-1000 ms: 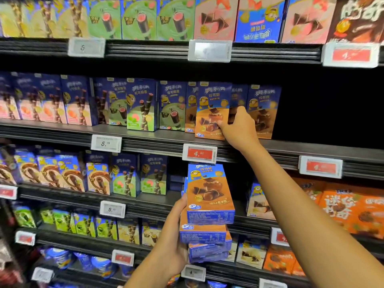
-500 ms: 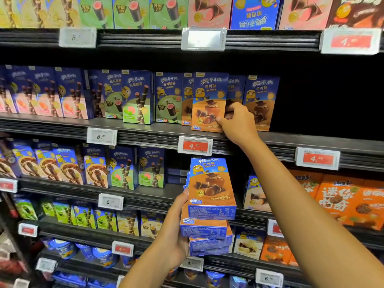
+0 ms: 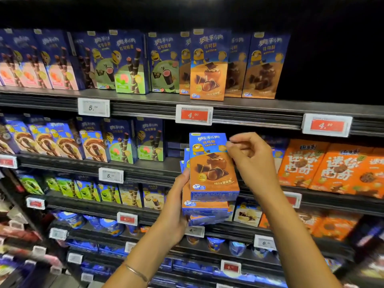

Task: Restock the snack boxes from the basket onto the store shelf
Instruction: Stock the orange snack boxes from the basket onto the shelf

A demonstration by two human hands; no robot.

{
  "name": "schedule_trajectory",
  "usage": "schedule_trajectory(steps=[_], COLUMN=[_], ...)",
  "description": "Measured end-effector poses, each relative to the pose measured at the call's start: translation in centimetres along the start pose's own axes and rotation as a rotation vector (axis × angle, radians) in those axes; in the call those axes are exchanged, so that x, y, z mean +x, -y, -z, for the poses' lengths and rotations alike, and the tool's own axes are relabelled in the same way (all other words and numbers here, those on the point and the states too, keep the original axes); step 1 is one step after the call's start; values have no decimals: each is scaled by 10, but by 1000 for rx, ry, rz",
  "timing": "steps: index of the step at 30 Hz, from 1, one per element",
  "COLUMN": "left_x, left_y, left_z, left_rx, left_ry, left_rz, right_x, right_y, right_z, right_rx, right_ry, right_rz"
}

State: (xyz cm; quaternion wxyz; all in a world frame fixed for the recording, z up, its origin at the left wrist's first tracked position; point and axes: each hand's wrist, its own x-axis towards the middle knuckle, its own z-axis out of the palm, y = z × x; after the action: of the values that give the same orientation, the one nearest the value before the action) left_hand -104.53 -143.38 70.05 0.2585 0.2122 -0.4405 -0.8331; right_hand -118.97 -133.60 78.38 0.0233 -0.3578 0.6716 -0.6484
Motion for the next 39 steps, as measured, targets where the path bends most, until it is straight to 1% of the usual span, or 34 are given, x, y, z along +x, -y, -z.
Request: schedule_trajectory(steps=[2, 4, 7, 10, 12, 14, 18, 22, 24, 28, 39], left_x=[0, -1, -3, -2, -1, 1, 2, 1, 0, 0, 2], left_y=[1, 1, 0, 0, 1, 1, 2, 2, 3, 2, -1], left_z=[0, -1, -1, 0, 1, 2, 2, 2, 2, -4, -16], left_rx=[17, 24, 25, 7, -2, 8, -2, -59, -65, -63, -35], left_ry=[-5, 7, 28, 29, 17, 18, 39, 68, 65, 52, 122], left_rz=[-13, -20, -21, -36, -52, -54, -43, -10, 2, -3, 17], right_x=[-6, -10, -11, -13, -14, -13, 7, 47, 72, 117, 170], right_y=[-13, -18, -14, -9, -2, 8, 42, 73, 80, 75, 47], right_z=[1, 1, 7, 15, 21, 27, 44, 63, 69, 69, 52], right_rx=[2, 64, 166, 190, 218, 242, 326, 291, 256, 227, -62], right_ry=[139, 243, 285, 337, 387, 395, 292, 65, -53, -209, -334], right_rz=[-205, -313, -353, -374, -344, -263, -79, 94, 149, 167, 203])
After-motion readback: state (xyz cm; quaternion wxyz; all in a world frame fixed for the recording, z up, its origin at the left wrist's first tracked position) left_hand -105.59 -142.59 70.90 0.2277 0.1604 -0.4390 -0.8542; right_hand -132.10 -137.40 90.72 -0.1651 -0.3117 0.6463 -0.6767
